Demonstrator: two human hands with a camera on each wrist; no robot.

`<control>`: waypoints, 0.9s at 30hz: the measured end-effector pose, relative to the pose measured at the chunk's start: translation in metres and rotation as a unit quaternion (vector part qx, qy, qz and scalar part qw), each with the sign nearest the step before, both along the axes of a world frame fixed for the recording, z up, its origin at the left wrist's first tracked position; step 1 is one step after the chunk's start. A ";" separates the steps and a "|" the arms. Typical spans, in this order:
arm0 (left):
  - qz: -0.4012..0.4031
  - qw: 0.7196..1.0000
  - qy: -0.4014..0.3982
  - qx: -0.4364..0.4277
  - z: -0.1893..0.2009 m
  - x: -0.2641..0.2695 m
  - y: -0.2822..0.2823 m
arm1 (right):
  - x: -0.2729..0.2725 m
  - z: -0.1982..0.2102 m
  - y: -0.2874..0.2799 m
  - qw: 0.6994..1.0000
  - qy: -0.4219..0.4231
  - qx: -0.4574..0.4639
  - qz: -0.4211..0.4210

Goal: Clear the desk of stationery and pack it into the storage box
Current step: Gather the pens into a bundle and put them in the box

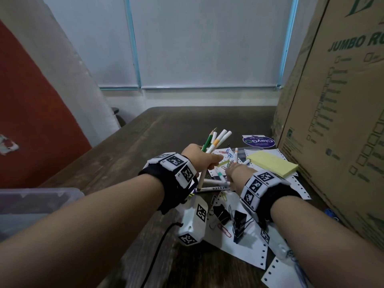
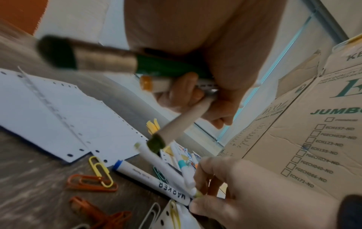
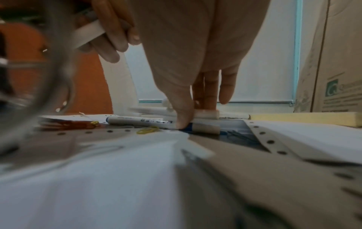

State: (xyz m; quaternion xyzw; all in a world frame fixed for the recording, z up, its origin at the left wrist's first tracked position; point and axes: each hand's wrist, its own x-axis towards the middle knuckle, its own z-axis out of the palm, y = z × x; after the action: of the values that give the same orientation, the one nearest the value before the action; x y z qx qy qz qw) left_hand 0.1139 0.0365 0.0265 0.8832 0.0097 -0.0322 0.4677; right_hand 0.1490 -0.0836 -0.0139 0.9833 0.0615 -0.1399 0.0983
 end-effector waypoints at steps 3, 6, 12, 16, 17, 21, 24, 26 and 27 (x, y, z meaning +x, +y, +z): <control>0.001 1.000 0.003 0.006 0.000 -0.003 0.002 | -0.011 0.002 -0.007 0.998 -0.014 0.054 0.028; 0.000 1.000 0.009 0.020 0.000 -0.006 0.004 | -0.023 0.002 -0.016 0.994 -0.051 0.073 0.071; -0.002 0.998 0.016 0.058 -0.001 -0.008 0.007 | -0.035 0.004 -0.019 0.988 -0.068 0.083 0.112; -0.022 0.995 0.022 0.099 -0.002 -0.010 0.004 | -0.038 0.003 -0.021 0.990 -0.047 0.091 0.097; -0.028 0.993 0.024 0.113 -0.002 -0.010 0.002 | -0.039 0.002 -0.021 0.990 -0.043 0.095 0.094; -0.042 0.989 0.027 0.143 -0.006 -0.007 -0.003 | -0.041 0.000 -0.024 0.988 -0.055 0.129 0.065; -0.038 0.989 0.022 0.142 -0.008 -0.004 -0.005 | -0.041 0.001 -0.026 0.988 -0.056 0.134 0.054; -0.032 0.989 0.022 0.141 -0.008 -0.003 -0.006 | -0.040 0.000 -0.027 0.987 -0.057 0.146 0.048; -0.030 0.989 0.022 0.142 -0.009 -0.002 -0.005 | -0.039 -0.001 -0.028 0.986 -0.055 0.152 0.044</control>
State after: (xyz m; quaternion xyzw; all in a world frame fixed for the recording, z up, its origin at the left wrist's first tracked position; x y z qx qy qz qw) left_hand 0.1122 0.0310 0.0175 0.9398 -0.0020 -0.0638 0.3357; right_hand 0.1101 -0.1115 -0.0145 0.9894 0.1198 -0.0704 -0.0428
